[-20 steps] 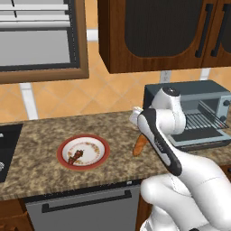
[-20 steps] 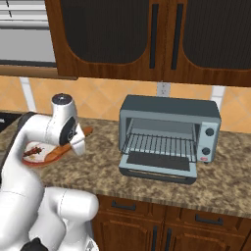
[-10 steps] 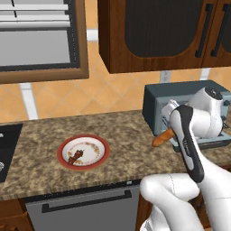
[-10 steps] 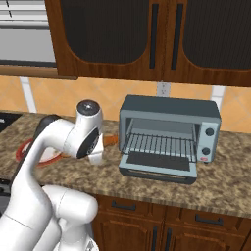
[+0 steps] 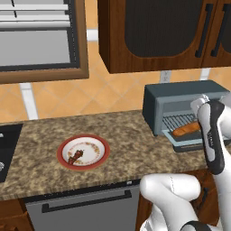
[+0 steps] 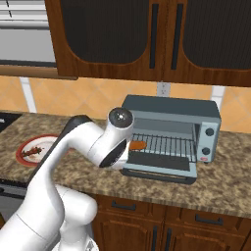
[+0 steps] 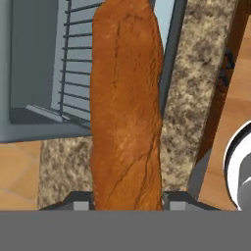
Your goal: Pick up the kebab skewer and baguette bread, and place them inside the toaster oven. Close the toaster oven door and start by setting the timer.
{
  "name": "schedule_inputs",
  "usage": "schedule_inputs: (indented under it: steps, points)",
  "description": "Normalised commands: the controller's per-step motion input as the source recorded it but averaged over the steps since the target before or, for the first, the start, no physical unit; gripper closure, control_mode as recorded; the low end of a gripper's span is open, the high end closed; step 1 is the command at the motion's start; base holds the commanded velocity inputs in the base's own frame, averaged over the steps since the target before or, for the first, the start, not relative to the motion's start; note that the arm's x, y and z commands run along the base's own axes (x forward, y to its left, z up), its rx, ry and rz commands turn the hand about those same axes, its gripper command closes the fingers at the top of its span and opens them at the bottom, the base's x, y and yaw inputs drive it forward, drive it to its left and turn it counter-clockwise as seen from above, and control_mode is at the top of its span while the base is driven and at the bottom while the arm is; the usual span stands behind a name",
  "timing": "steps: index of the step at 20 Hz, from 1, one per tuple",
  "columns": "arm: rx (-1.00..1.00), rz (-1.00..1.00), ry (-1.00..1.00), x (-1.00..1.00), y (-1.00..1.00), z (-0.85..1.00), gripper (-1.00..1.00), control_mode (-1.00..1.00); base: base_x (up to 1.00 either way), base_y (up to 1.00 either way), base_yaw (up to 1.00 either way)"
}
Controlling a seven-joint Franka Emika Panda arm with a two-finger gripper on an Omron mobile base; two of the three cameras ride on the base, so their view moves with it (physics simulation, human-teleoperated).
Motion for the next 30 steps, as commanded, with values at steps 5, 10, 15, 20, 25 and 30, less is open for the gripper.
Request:
schedule_inputs:
  steps: [5,10,15,20,25,30]
  points:
    - [0.11,-0.18,-0.04,0.02,-0.52,0.05,1.00,-1.00,0.00,0.00,0.00]
    - [0.11,-0.12,-0.01,0.19,-0.17,-0.03,1.00,-1.00,0.00,0.00,0.00]
    - [0.06,-0.05,-0.04,0.30,-0.16,0.00,1.00,-1.00,0.00,0.00,0.00]
    - [0.00,0.00,-0.08,0.11,-0.31,-0.07,1.00,-1.00,0.00,0.00,0.00]
    - [0.00,0.00,-0.10,0.13,0.00,-0.04,1.00,-1.00,0.00,0.00,0.00]
    - [-0.01,0.00,-0.06,0.21,0.00,-0.02,1.00,-1.00,0.00,0.00,0.00]
